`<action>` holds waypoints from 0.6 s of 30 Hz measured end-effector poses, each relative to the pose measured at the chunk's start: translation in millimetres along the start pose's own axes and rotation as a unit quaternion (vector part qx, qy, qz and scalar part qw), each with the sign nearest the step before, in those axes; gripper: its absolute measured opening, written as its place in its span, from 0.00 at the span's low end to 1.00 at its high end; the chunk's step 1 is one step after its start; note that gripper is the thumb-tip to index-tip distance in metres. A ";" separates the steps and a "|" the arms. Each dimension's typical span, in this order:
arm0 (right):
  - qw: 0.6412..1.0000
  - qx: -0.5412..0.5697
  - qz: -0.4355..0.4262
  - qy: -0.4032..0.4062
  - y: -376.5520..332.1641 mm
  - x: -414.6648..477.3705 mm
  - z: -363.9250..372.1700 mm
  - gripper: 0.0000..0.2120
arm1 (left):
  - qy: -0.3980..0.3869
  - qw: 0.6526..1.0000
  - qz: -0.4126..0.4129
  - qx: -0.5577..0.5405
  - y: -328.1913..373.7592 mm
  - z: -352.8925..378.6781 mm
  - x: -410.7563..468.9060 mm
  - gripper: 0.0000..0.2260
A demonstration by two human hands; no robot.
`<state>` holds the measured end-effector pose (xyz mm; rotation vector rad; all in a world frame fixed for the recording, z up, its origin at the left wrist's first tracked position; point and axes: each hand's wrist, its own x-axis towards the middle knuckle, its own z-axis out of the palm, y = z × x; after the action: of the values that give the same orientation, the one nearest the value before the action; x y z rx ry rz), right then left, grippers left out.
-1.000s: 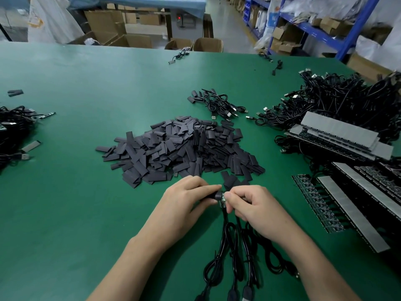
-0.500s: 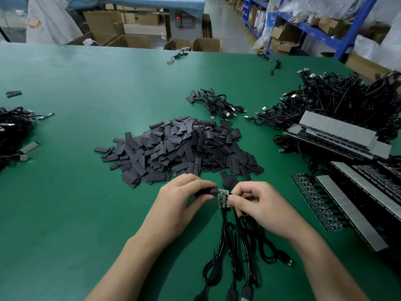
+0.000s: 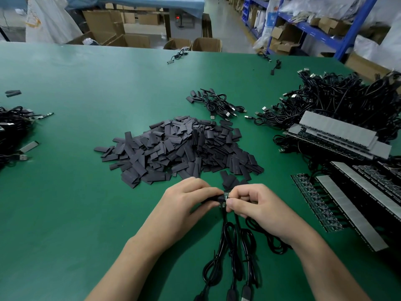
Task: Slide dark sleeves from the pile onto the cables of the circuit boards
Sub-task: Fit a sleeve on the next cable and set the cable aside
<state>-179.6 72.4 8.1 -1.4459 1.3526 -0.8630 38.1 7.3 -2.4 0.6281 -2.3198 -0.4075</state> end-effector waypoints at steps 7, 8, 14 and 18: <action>1.000 0.019 -0.010 -0.003 -6.3 -2.0 -3.0 0.13 | 0.038 0.999 0.007 0.002 1.0 3.4 -0.5 0.10; 1.000 0.020 -0.009 -0.005 -6.6 -2.2 -3.2 0.13 | 0.037 0.999 0.008 0.003 0.8 3.6 -0.8 0.10; 1.000 0.013 -0.007 -0.007 -4.1 -2.3 0.2 0.13 | 0.027 0.999 0.019 0.000 -0.5 3.8 0.3 0.10; 1.000 0.024 -0.016 0.003 -6.0 -0.3 1.6 0.10 | 0.056 0.997 -0.038 -0.036 4.0 4.6 0.8 0.12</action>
<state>-176.3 72.6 13.2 -1.4315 1.3075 -0.9140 33.0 10.7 -3.4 0.6885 -2.1710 -0.4776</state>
